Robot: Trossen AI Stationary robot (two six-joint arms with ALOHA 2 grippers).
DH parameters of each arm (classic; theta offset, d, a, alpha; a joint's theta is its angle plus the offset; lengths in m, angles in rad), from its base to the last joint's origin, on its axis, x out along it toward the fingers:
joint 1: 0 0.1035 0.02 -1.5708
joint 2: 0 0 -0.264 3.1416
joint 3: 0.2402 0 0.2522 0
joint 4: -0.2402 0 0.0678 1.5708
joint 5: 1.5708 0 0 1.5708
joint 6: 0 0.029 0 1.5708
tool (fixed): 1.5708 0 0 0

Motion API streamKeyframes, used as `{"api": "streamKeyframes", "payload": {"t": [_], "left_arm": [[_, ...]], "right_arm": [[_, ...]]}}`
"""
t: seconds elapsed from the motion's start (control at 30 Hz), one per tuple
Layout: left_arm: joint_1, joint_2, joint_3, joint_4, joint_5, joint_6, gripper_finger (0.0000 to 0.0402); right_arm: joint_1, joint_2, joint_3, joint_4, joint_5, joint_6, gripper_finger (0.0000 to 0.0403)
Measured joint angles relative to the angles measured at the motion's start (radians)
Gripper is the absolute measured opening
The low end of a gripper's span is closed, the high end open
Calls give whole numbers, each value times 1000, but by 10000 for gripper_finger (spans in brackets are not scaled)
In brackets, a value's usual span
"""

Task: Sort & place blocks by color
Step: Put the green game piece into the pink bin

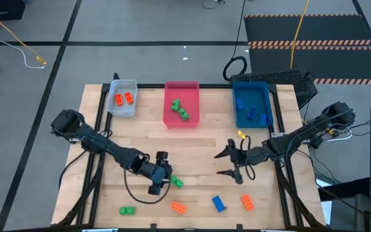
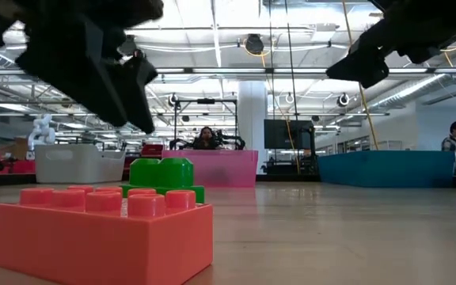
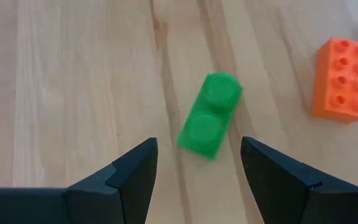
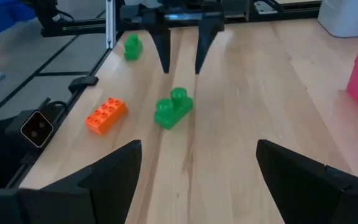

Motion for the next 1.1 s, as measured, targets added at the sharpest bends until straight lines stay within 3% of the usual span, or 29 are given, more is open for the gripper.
{"api": "streamKeyframes", "payload": {"t": [0.23,0.63,0.83,1.1], "left_arm": [[17,40,1,51,23,100,238],[34,122,2,151,71,111,304],[39,190,1,152,116,111,308],[39,212,1,192,82,102,299]], "right_arm": [[0,12,0,21,2,6,313],[0,12,0,26,3,26,313],[0,12,0,19,3,23,313],[0,12,0,18,3,23,313]]}}
